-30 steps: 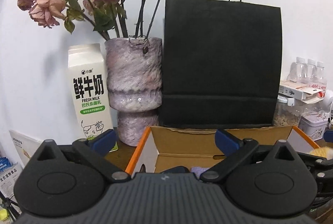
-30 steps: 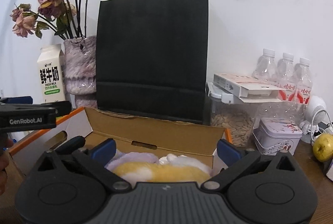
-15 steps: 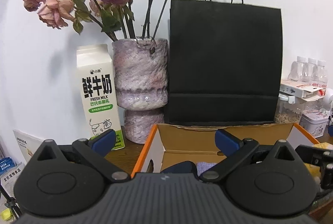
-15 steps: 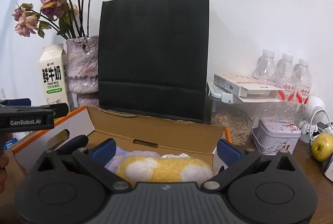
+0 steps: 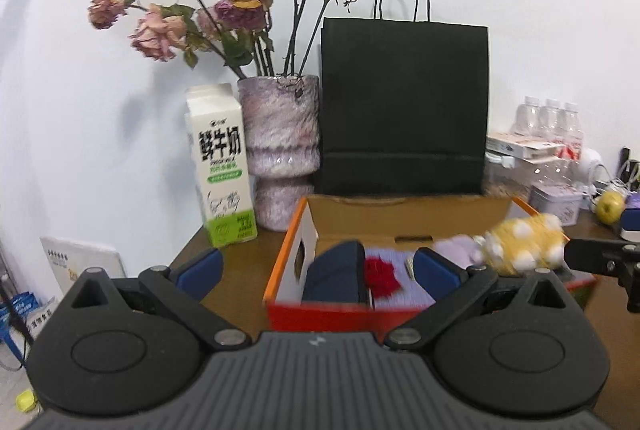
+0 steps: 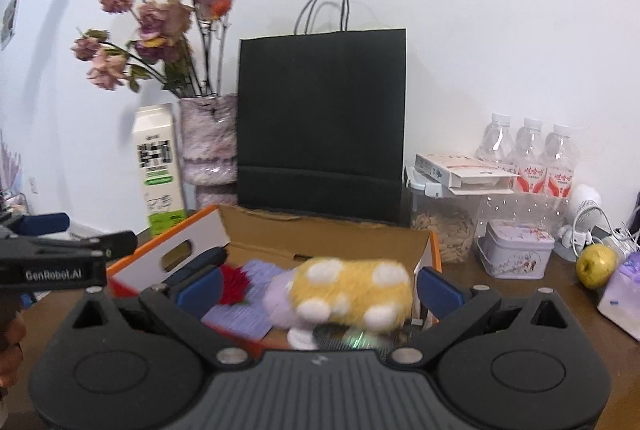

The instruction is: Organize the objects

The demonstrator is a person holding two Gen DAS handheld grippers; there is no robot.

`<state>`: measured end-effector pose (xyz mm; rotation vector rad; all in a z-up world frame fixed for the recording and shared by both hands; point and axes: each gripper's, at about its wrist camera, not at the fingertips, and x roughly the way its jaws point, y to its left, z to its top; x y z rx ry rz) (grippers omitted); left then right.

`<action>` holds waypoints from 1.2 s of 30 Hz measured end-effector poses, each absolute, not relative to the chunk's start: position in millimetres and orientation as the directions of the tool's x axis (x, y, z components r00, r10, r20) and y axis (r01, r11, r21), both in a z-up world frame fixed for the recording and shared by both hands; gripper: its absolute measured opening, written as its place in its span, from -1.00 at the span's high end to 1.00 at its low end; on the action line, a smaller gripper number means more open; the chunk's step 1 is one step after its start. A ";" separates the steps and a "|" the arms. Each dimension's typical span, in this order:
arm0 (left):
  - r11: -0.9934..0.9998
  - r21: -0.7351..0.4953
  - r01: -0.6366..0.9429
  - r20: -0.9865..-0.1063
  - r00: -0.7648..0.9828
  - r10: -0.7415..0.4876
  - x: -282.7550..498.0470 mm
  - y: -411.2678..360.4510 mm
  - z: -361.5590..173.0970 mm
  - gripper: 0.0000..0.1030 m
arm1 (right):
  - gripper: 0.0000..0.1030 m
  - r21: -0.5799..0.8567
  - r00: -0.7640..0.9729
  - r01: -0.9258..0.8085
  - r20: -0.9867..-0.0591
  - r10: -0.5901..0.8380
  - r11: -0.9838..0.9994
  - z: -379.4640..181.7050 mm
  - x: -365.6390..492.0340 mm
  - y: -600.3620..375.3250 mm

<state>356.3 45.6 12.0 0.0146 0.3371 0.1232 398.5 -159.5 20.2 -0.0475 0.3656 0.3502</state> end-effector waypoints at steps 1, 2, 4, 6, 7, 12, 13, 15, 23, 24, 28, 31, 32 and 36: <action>0.993 0.029 -0.116 -0.333 0.935 0.119 346.2 46.1 12.5 -1.00 | -1.00 0.019 0.873 -0.345 -0.360 0.328 0.938 21.1 390.0 -160.0; 0.993 0.025 -0.114 -0.336 0.935 0.116 335.9 46.2 13.2 -1.00 | -1.00 0.021 0.871 -0.347 -0.364 0.330 0.938 21.9 380.4 -160.6; 0.993 0.023 -0.120 -0.342 0.932 0.121 315.0 46.2 15.1 -1.00 | -1.00 0.027 0.867 -0.350 -0.369 0.335 0.936 23.4 362.0 -162.5; 0.993 0.010 -0.120 -0.351 0.929 0.116 293.1 48.0 16.6 -1.00 | -1.00 0.033 0.864 -0.353 -0.372 0.339 0.935 25.3 342.2 -164.5; 0.993 0.002 -0.118 -0.354 0.928 0.111 282.4 49.2 17.1 -1.00 | -1.00 0.035 0.864 -0.353 -0.371 0.340 0.935 26.1 332.4 -165.7; 0.992 -0.004 -0.128 -0.366 0.923 0.118 230.5 47.6 18.4 -1.00 | -1.00 0.034 0.858 -0.358 -0.381 0.343 0.933 23.4 281.4 -169.6; 0.992 -0.003 -0.129 -0.367 0.923 0.119 221.2 46.6 18.6 -1.00 | -1.00 0.037 0.857 -0.359 -0.384 0.345 0.933 22.0 273.0 -170.6; 0.991 0.002 -0.131 -0.367 0.922 0.122 203.6 44.6 18.7 -1.00 | -1.00 0.044 0.853 -0.360 -0.389 0.348 0.932 18.8 256.6 -171.7; 0.992 0.011 -0.128 -0.375 0.919 0.123 159.8 36.5 16.9 -1.00 | -1.00 0.052 0.853 -0.358 -0.388 0.349 0.932 15.9 211.5 -176.2; 0.992 0.012 -0.128 -0.375 0.919 0.123 156.3 35.6 17.1 -1.00 | -1.00 0.053 0.854 -0.357 -0.386 0.349 0.933 16.8 207.3 -177.0; 0.992 0.010 -0.126 -0.372 0.921 0.120 145.8 33.6 18.6 -1.00 | -1.00 0.052 0.859 -0.353 -0.376 0.346 0.934 20.5 196.7 -179.8; 0.992 0.009 -0.125 -0.377 0.918 0.119 142.1 32.5 18.7 -1.00 | -1.00 0.052 0.862 -0.351 -0.372 0.344 0.935 23.1 192.1 -181.4; 0.992 0.010 -0.125 -0.379 0.917 0.119 141.2 32.0 18.5 -1.00 | -1.00 0.052 0.863 -0.350 -0.370 0.344 0.935 23.6 191.0 -181.8; 0.992 0.008 -0.125 -0.383 0.916 0.118 138.9 32.1 18.1 -1.00 | -1.00 0.052 0.864 -0.349 -0.370 0.342 0.936 24.6 187.9 -183.2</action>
